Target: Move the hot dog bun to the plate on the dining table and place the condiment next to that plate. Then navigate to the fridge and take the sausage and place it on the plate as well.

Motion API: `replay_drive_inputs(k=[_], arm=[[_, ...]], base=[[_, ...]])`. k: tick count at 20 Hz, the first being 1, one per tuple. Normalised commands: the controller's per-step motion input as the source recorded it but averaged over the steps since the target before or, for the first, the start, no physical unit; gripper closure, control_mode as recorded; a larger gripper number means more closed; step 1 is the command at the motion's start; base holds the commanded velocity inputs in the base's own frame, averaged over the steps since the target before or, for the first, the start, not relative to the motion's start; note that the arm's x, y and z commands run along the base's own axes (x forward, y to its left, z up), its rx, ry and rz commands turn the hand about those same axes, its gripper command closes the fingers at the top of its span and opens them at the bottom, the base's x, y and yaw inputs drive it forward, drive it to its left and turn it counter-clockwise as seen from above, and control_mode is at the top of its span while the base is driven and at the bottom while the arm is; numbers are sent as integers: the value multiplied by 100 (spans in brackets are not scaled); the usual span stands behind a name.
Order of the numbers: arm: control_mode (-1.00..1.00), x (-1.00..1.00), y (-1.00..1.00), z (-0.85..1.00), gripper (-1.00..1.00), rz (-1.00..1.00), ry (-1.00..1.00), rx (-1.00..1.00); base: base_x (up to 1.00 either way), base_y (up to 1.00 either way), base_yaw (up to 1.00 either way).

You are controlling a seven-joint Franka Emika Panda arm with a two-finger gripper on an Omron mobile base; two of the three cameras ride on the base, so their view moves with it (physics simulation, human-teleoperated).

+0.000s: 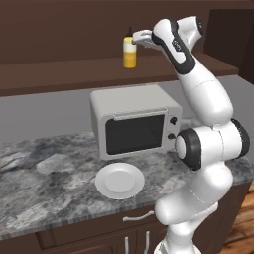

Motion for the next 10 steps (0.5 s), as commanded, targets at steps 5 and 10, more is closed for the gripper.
replay_drive_inputs(k=[5,10], arm=[[-100,29,8,-4,-100,2,0,0],[-100,4,19,0,-100,4,0,0]], base=[[0,0,0],[0,0,0]])
